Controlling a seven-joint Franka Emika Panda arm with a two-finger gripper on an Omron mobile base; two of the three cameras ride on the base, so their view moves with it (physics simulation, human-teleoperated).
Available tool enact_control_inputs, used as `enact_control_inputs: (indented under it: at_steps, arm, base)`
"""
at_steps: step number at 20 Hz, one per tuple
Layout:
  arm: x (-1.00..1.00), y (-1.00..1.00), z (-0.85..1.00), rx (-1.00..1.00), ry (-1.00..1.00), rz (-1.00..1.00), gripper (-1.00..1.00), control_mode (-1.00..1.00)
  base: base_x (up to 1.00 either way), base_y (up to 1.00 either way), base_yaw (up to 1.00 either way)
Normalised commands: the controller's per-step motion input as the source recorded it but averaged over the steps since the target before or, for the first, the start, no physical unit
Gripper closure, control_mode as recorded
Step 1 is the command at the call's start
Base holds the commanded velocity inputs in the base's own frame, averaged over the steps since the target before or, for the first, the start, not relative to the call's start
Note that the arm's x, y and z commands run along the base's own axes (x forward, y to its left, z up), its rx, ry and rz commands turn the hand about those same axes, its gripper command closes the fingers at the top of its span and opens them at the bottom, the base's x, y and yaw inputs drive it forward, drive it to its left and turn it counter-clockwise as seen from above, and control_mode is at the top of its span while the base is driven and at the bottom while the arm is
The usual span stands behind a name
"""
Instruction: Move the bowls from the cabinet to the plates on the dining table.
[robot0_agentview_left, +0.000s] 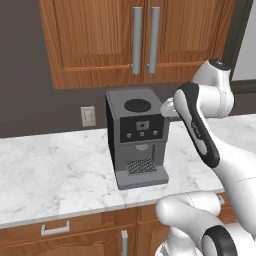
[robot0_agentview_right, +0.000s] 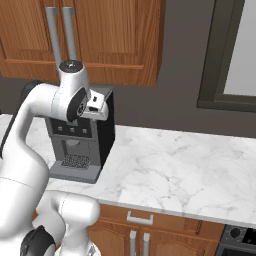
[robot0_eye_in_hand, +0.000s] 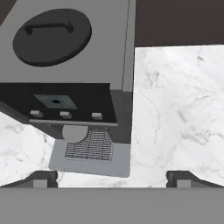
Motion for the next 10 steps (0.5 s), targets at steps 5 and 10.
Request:
enact_control_inputs:
  at_steps: [5, 10]
  arm:
    - [-0.01, 0.0, 0.19, 0.02, -0.09, 0.0, -1.0, -1.0]
    - [0.0, 0.0, 0.21, 0.02, -0.06, 0.0, -1.0, -1.0]
  base:
    - [0.0, 0.0, 0.0]
    - [0.0, 0.0, 0.0]
